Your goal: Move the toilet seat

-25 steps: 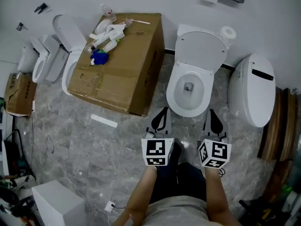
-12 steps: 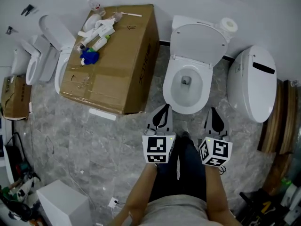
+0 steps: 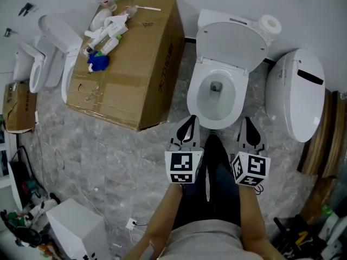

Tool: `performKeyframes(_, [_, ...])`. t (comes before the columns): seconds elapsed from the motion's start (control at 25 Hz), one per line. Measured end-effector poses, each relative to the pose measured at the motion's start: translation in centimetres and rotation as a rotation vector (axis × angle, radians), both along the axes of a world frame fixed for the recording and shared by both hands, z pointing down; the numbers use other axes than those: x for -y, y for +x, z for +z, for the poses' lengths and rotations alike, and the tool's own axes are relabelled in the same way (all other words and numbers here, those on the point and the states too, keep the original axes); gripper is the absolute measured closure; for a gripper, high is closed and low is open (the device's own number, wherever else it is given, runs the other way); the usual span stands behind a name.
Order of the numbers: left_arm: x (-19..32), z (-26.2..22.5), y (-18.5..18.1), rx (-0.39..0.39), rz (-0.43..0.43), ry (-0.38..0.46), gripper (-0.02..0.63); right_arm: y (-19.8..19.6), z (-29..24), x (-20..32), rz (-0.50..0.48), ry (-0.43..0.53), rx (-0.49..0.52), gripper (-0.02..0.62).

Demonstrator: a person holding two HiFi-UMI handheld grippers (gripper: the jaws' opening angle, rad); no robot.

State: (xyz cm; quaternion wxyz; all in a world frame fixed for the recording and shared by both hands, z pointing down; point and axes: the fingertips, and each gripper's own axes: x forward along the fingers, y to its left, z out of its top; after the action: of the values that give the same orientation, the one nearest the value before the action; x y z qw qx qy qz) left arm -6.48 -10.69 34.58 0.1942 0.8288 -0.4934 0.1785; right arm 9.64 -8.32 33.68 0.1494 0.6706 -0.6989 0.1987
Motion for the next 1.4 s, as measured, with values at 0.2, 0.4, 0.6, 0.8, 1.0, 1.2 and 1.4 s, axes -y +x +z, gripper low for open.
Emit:
performKeyframes(0.2, [1.7,1.8,1.7,0.018,-0.003,-0.035,0.592,1.2,2.2,2.1,-0.031,-0.041,0.011,0.58])
performKeyframes(0.4, [3.5,3.4,3.5,0.026,0.013,-0.051,0.592,2.4,4.2,3.7,-0.052,-0.07,0.026,0.58])
performKeyframes(0.6, [5.1,5.0,5.7,0.042,0.036,-0.072,0.592,3.9,5.9,4.8,-0.075,-0.101,0.023,0.58])
performKeyframes(0.8, [6.4,6.6,7.2,0.035,0.033,-0.102,0.592,5.4,7.7,6.1,-0.079,-0.126,0.037,0.58])
performKeyframes(1.0, [6.9,8.4,7.1,0.067,0.022,-0.135,0.592,5.8,10.1,6.5,-0.09,-0.165,0.065,0.578])
performKeyframes(1.2, [7.1,10.1,6.6,0.094,0.03,-0.159,0.592,5.3,12.2,6.5,-0.119,-0.206,0.087,0.578])
performKeyframes(1.4, [6.7,12.3,5.4,0.096,0.016,-0.193,0.592,4.8,14.1,5.7,-0.113,-0.235,0.11,0.578])
